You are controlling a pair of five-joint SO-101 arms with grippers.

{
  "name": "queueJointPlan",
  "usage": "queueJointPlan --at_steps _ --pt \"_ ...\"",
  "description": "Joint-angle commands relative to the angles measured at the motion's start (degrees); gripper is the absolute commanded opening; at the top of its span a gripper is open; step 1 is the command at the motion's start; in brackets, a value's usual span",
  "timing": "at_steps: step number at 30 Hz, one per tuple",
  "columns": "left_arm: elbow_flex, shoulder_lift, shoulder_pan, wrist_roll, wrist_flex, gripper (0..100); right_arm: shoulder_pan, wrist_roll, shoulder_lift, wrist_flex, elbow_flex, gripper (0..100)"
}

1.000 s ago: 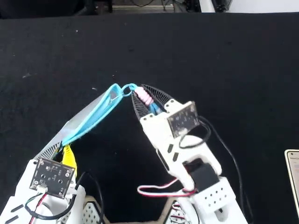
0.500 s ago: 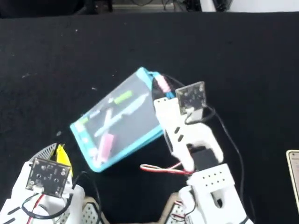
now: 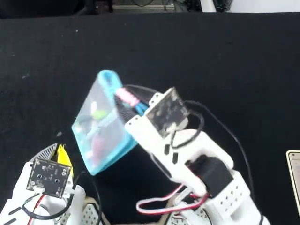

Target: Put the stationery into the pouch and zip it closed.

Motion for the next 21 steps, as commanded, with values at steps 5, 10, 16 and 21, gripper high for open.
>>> queueJointPlan --at_steps 5,10,16,21 --pt "-0.40 0.00 -0.48 14.95 -3.16 16 -3.69 3.08 10.24 0.53 -13.93 1.0" --pt "-8.57 -0.09 -0.40 16.35 0.97 22 -3.69 4.92 14.37 4.31 -20.00 1.0" --pt "-16.40 0.35 7.87 16.35 0.79 22 -3.69 6.24 15.16 7.74 -23.96 1.0" --pt "-13.23 0.35 22.64 16.79 0.79 22 -3.69 6.24 15.43 7.91 -24.31 1.0"
